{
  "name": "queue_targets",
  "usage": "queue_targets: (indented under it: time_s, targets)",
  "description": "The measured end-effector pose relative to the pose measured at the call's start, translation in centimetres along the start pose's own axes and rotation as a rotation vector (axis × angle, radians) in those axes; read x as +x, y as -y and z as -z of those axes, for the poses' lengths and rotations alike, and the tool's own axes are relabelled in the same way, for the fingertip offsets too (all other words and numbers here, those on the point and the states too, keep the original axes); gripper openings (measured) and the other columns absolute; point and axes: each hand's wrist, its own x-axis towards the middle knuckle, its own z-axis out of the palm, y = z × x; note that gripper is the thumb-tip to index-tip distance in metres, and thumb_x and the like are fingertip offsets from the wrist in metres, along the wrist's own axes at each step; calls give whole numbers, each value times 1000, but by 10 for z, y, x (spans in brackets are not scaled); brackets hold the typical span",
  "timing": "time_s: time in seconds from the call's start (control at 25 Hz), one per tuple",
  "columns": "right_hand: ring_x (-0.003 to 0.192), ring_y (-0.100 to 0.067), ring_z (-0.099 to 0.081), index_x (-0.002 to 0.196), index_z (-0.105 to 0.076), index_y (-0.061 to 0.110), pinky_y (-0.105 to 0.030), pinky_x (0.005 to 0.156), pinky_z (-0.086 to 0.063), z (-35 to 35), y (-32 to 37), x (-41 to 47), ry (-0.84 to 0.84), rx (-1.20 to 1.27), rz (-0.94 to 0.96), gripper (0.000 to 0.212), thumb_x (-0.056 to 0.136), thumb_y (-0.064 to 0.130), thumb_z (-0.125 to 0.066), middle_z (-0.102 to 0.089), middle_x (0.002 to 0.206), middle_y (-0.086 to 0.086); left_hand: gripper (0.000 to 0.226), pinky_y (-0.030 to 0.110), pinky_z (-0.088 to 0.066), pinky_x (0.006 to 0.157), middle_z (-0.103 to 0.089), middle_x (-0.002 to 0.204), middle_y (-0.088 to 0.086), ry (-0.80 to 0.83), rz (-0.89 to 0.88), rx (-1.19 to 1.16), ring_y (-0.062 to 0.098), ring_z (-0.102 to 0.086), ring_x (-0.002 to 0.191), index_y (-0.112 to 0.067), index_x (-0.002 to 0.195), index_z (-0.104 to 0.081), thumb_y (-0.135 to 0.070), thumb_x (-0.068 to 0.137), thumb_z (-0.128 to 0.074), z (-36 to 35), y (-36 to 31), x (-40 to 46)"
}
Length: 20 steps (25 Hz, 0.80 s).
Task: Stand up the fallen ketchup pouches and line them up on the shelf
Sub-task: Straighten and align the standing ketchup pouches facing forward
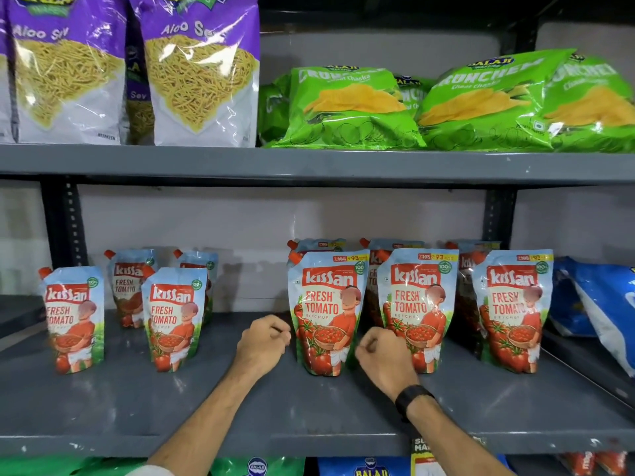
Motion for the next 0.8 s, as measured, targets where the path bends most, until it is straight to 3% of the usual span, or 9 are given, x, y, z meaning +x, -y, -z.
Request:
queue_targets:
  time_s: [0.08, 0.16, 0.24, 0.36, 0.44, 0.52, 0.6, 0.68, 0.8]
  targets:
    - [59, -6, -66, 64, -66, 20, -27, 60, -56, 5, 4, -4, -35, 22, 8, 18, 81, 24, -69, -70, 60, 5, 14, 28, -58, 73, -76, 71, -13, 47, -38, 80, 1, -71, 71, -30, 80, -70, -21, 89, -64, 8, 12, -3]
    - [51, -3, -65, 54, -65, 21, -18, 52, -48, 5, 14, -18, 38, 7, 64, 30, 80, 36, -67, -70, 53, 10, 12, 19, -50, 64, -73, 70, -24, 108, -100, 171, -7, -67, 69, -31, 78, -70, -25, 87, -65, 20, 20, -7]
    - [47, -2, -65, 59, -69, 18, -14, 47, -45, -3, 28, -28, 147, 9, 102, 32, 83, 40, -64, -71, 53, 11, 6, 19, -50, 65, -73, 73, -26, 147, -160, 175, -10, -67, 71, -33, 80, -71, -33, 84, -67, 38, 27, -5]
    - [49, -6, -65, 67, -70, 13, -17, 47, -48, -24, 59, -35, 254, 139, 95, 27, 86, 32, -68, -74, 61, -1, 13, 26, -57, 66, -75, 69, -16, 133, -234, 135, -1, -70, 67, -33, 80, -70, -45, 81, -68, 76, 42, -5]
    - [56, -10, -64, 74, -72, 13, -26, 54, -53, -42, 80, -36, 287, 238, 111, 14, 85, 21, -72, -73, 68, -8, 24, 32, -57, 62, -73, 64, -12, 43, -279, 89, 5, -69, 62, -28, 74, -69, -52, 81, -68, 99, 58, -9]
    - [64, -9, -62, 84, -71, 11, -26, 63, -54, -71, 110, -37, 299, 272, 163, 5, 83, 13, -76, -73, 79, -12, 34, 32, -57, 59, -72, 62, -10, -130, -267, 21, 7, -69, 60, -25, 68, -67, -57, 79, -68, 133, 83, -8]
    - [74, -9, -62, 96, -68, 9, -21, 70, -54, -103, 138, -36, 302, 308, 168, 20, 80, 13, -80, -71, 93, -14, 32, 30, -56, 56, -72, 62, -8, -276, -202, -44, 8, -70, 61, -24, 68, -64, -53, 79, -75, 163, 105, -1]
    - [85, -11, -60, 107, -63, 12, -23, 80, -54, -134, 166, -32, 312, 346, 111, 36, 78, 17, -83, -63, 100, -3, 31, 34, -55, 59, -71, 69, -8, -312, -115, -28, 15, -70, 68, -23, 82, -59, -46, 78, -81, 187, 127, 11]
    - [102, -14, -60, 118, -57, 16, -29, 91, -53, -177, 202, -25, 336, 373, 26, 55, 72, 18, -87, -59, 107, 8, 69, 39, -55, 89, -59, 112, -3, -57, 35, -40, 23, -64, 106, -15, 128, -44, -33, 76, -86, 200, 149, 30]
